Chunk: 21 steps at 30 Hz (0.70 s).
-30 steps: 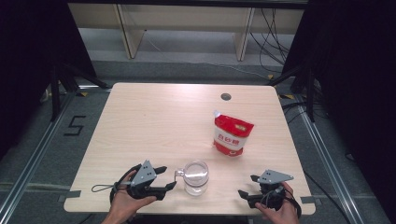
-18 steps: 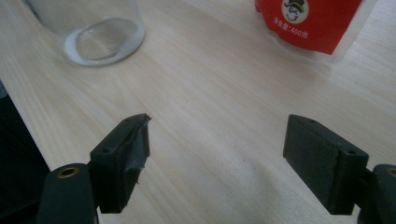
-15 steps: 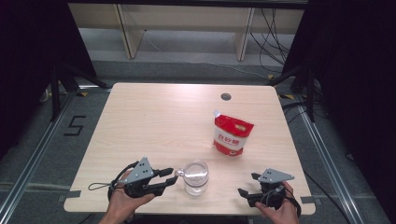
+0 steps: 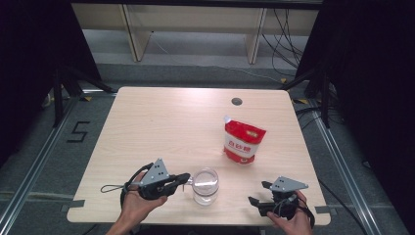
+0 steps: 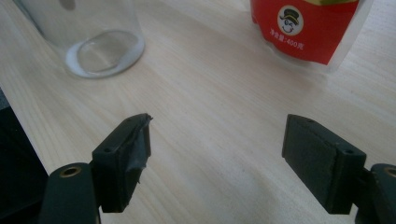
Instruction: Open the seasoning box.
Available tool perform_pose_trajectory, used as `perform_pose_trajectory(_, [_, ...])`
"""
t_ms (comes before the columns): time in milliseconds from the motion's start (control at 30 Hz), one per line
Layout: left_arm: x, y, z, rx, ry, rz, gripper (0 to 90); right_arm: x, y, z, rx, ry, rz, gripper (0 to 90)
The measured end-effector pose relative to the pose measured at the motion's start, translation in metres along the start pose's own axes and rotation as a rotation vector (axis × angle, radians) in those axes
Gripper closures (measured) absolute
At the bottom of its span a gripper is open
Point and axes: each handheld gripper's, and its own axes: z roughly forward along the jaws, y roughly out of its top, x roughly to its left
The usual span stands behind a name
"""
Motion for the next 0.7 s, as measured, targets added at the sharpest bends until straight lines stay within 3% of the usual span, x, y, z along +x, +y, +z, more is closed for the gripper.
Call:
perform_pose_trajectory(100, [0.0, -0.002, 0.003, 0.003, 0.005, -0.002, 89.3, -0.003, 0.002, 0.0, -0.031, 0.001, -0.063, 28.5])
perform_pose_trajectory(167, [0.001, -0.002, 0.003, 0.002, 0.006, 0.004, 89.3, 0.0, 0.002, 0.0, -0.025, 0.005, -0.031, 28.4])
perform_pose_trajectory(233, [0.002, -0.003, 0.002, -0.006, 0.016, 0.016, 89.2, 0.0, 0.003, 0.0, -0.03, 0.011, -0.048, 28.4])
perform_pose_trajectory(367, [0.002, -0.004, 0.001, -0.011, 0.025, -0.006, 89.2, 0.002, 0.004, 0.0, -0.043, 0.007, -0.054, 29.2])
perform_pose_trajectory(500, [0.002, -0.006, 0.001, -0.018, 0.026, 0.001, 89.0, 0.005, 0.007, -0.001, -0.07, 0.015, -0.045, 31.5])
perform_pose_trajectory(533, [0.002, -0.006, 0.002, -0.022, 0.022, 0.006, 89.0, 0.01, 0.008, -0.001, -0.065, 0.027, -0.02, 32.6])
perform_pose_trajectory(700, [0.002, -0.007, 0.002, -0.025, 0.021, 0.005, 89.0, 0.012, 0.014, 0.0, -0.11, 0.033, -0.058, 33.9])
